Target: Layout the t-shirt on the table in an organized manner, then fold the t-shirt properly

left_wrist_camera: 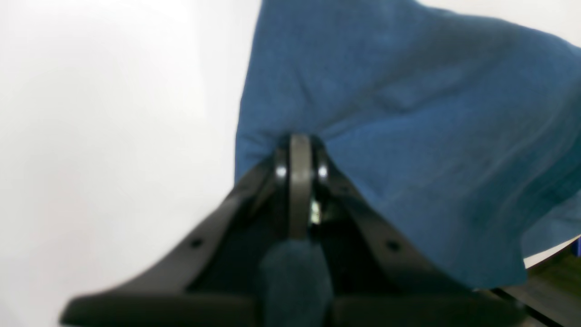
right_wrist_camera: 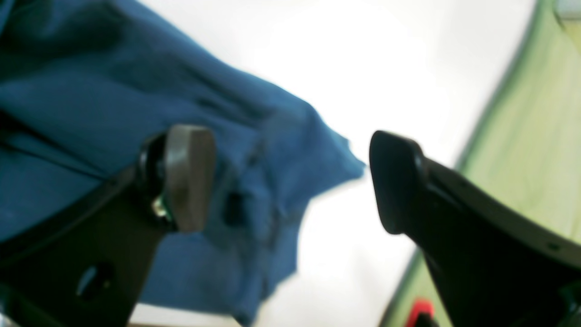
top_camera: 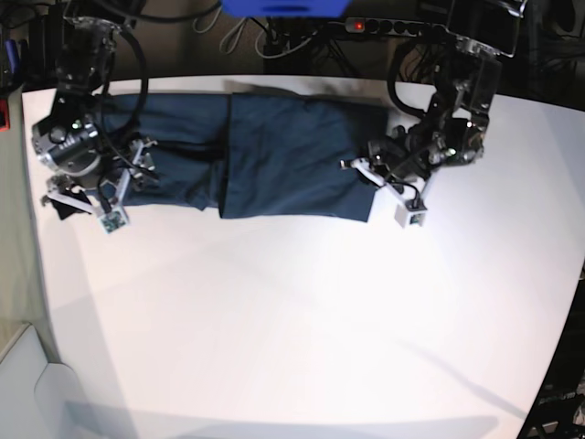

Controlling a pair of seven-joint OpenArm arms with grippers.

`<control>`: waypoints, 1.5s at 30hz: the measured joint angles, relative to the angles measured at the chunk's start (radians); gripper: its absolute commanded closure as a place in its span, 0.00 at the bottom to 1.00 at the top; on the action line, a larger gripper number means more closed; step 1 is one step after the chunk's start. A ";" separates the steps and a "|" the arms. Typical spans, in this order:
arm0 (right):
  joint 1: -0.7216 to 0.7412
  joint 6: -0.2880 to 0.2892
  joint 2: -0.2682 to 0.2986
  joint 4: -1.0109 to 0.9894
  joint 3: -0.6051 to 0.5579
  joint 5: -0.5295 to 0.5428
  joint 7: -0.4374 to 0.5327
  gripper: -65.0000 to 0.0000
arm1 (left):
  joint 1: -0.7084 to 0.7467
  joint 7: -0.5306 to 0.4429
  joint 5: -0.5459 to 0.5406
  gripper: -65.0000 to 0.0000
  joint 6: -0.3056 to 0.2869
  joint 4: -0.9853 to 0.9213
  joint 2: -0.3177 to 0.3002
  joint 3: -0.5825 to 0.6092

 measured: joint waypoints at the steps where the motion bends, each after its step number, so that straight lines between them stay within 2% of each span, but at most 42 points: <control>1: 0.000 0.000 0.000 0.000 0.019 -0.005 -0.012 0.13 | 0.000 0.000 -0.002 1.00 0.000 0.000 0.000 0.000; 5: 0.000 0.000 -0.003 -0.003 0.055 -0.009 -0.035 0.13 | 0.000 -0.008 -0.002 1.00 0.000 -0.002 -0.002 0.000; 7: 0.003 0.000 -0.026 -0.021 0.077 -0.009 -0.031 0.13 | 0.000 -0.008 -0.003 1.00 0.000 -0.004 -0.002 0.000; 15: 0.040 0.000 -0.040 -0.218 0.118 0.003 -0.025 0.13 | 0.000 -0.011 -0.003 1.00 0.000 -0.005 -0.001 -0.001; 22: 0.086 -0.004 -0.032 -0.348 0.189 0.047 0.084 0.13 | 0.003 -0.019 -0.003 1.00 0.000 -0.005 0.000 -0.001; 26: 0.104 -0.004 -0.030 -0.399 0.218 0.079 0.109 0.13 | 0.003 -0.019 -0.003 1.00 0.000 -0.005 0.000 -0.001; 37: 0.138 -0.001 -0.019 -0.510 0.227 0.114 0.207 0.15 | 0.002 -0.019 -0.002 1.00 0.000 -0.006 0.000 -0.002; 39: 0.135 -0.001 -0.020 -0.512 0.227 0.114 0.221 0.21 | 0.003 -0.019 -0.003 1.00 0.000 -0.006 0.000 -0.002; 41: 0.133 -0.002 -0.028 -0.512 0.227 0.113 0.241 0.31 | 0.002 -0.018 -0.003 1.00 0.000 -0.007 0.000 -0.005; 45: 0.130 -0.001 -0.034 -0.516 0.221 0.123 0.262 0.58 | 0.002 -0.018 -0.003 1.00 0.000 -0.007 0.000 -0.005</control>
